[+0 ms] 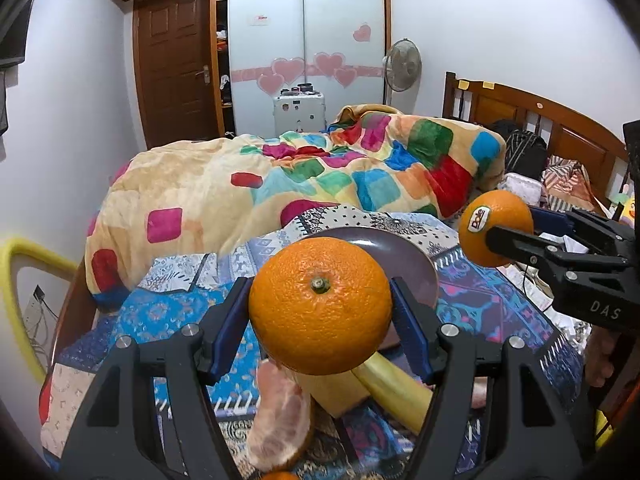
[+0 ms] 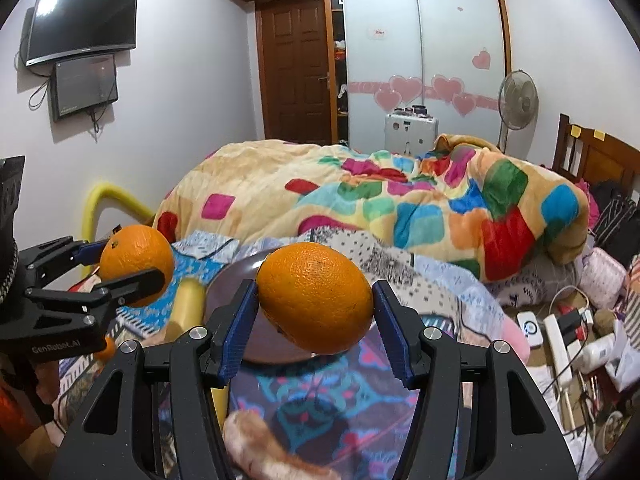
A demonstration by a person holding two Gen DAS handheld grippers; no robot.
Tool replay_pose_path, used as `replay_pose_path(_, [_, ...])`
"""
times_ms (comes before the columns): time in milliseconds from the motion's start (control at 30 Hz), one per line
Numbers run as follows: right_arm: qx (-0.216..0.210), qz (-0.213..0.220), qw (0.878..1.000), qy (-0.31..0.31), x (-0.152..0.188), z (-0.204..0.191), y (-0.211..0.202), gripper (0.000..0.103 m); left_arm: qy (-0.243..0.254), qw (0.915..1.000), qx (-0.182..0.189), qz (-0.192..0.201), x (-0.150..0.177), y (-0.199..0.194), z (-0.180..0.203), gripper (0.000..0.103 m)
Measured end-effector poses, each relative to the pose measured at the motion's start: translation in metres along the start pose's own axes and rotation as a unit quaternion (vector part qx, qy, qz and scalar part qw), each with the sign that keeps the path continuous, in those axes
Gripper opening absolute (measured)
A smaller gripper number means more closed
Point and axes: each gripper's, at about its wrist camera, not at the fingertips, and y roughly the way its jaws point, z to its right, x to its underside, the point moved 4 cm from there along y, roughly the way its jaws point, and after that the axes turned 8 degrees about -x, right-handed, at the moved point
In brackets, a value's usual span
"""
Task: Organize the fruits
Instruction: 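Carry both oranges onto the purple plate and open both tools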
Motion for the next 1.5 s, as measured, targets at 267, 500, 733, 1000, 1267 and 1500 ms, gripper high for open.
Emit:
replay_pose_path(267, [0.01,-0.01,1.0,0.0,-0.009,0.008,0.03,0.055,-0.008,0.9997,0.001,-0.025,-0.014,0.032,-0.004,0.068])
replay_pose_path(500, [0.015,-0.045,0.999,0.01,-0.01,0.02,0.067,0.055,0.001,0.9984,-0.023,-0.051,-0.019,0.068,-0.005,0.068])
replay_pose_path(733, [0.009,-0.086,0.996,0.016,-0.012,0.03,0.097,0.055,0.015,0.9962,-0.033,-0.079,-0.023,0.1,-0.003,0.068])
replay_pose_path(1000, [0.006,-0.128,0.992,0.003,-0.01,0.032,0.126,0.055,0.033,0.9918,-0.052,-0.112,-0.025,0.134,-0.003,0.068])
replay_pose_path(1267, [0.003,-0.148,0.989,-0.007,-0.006,0.033,0.139,0.056,0.012,0.9845,-0.03,-0.172,-0.019,0.162,-0.006,0.068])
replay_pose_path(1500, [0.0,-0.152,0.988,-0.009,-0.003,0.035,0.142,0.058,0.02,0.9802,-0.019,-0.196,-0.012,0.174,0.0,0.068])
